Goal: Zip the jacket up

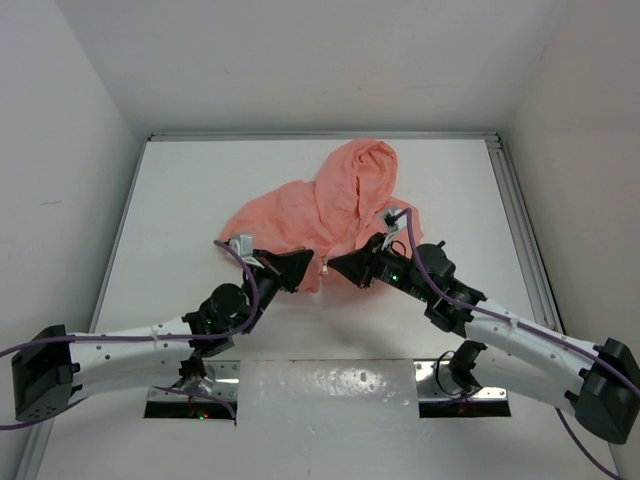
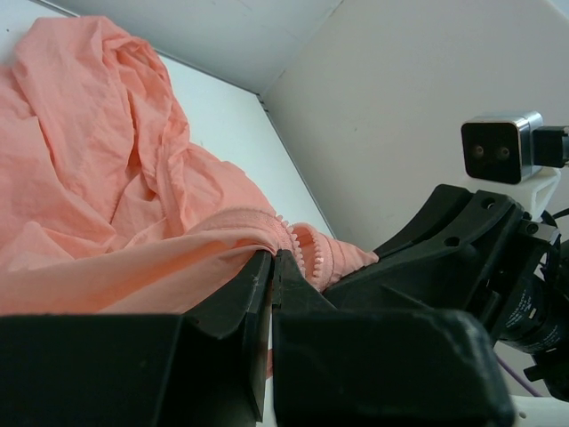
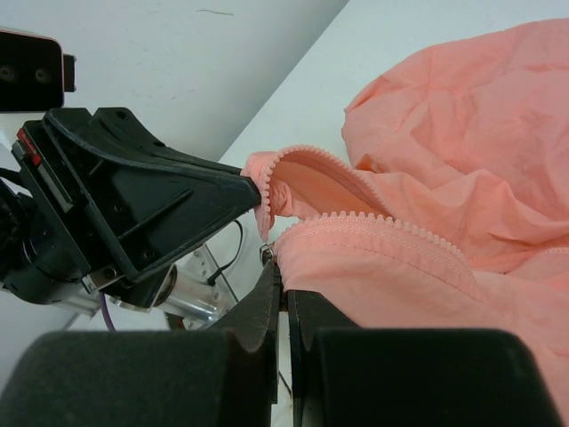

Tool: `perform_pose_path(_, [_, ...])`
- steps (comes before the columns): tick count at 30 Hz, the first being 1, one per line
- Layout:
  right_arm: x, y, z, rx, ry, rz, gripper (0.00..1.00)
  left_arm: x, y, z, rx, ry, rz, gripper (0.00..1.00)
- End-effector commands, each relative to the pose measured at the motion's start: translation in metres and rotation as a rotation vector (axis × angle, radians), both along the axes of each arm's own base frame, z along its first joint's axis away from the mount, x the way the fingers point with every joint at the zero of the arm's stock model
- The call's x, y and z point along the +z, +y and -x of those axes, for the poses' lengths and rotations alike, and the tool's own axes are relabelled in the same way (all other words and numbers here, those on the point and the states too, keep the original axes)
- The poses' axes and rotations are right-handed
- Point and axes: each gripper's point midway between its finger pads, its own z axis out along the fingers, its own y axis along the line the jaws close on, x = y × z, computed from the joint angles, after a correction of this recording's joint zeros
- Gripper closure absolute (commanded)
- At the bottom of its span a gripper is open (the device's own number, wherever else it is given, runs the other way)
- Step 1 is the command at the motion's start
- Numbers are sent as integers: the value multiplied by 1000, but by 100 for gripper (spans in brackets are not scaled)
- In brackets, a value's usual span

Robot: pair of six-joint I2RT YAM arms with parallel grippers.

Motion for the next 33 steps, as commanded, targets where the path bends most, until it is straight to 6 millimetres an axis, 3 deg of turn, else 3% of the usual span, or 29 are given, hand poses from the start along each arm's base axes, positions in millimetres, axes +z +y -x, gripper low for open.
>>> perform_pose_path(1, [30,4,-4,-2,-66,-48,100,25,-6,4,-26,-42,57,100])
perform_pose_path(33, [22,4,-1,-2,-54,-30,100,29,-4,3,-12,-46,64,100])
